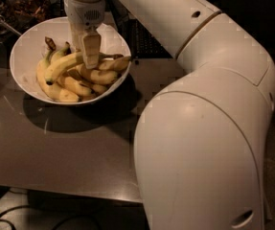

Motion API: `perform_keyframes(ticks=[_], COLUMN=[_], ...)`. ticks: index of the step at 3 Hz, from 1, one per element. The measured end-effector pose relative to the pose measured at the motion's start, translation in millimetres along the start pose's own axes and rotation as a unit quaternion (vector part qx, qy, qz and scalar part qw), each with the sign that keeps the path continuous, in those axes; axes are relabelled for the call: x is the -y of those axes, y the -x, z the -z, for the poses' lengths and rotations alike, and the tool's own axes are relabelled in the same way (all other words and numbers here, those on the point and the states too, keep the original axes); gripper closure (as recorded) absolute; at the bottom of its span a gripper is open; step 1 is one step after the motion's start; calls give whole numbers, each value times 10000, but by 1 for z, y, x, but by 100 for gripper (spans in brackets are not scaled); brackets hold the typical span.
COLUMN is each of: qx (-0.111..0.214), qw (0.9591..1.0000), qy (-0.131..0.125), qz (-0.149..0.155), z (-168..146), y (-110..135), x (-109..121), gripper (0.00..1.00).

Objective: Pick banana from white bowl

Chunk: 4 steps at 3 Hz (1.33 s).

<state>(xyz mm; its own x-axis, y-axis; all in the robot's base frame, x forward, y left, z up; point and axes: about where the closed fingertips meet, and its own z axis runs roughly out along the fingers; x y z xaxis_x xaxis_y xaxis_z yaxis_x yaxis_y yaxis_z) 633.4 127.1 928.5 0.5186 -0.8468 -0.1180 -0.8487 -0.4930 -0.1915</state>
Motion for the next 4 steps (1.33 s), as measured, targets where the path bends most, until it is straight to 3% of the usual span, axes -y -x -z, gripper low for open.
perform_keyframes(ticks=[1, 2, 3, 4], qx=[18, 62, 62, 63], qw=[9999, 9995, 9995, 9995], qy=[146, 314, 317, 314], qz=[19, -24, -26, -29], z=[-15, -30, -27, -27], y=[-2, -3, -3, -3], x=[1, -4, -3, -3], gripper=[42, 60, 83, 100])
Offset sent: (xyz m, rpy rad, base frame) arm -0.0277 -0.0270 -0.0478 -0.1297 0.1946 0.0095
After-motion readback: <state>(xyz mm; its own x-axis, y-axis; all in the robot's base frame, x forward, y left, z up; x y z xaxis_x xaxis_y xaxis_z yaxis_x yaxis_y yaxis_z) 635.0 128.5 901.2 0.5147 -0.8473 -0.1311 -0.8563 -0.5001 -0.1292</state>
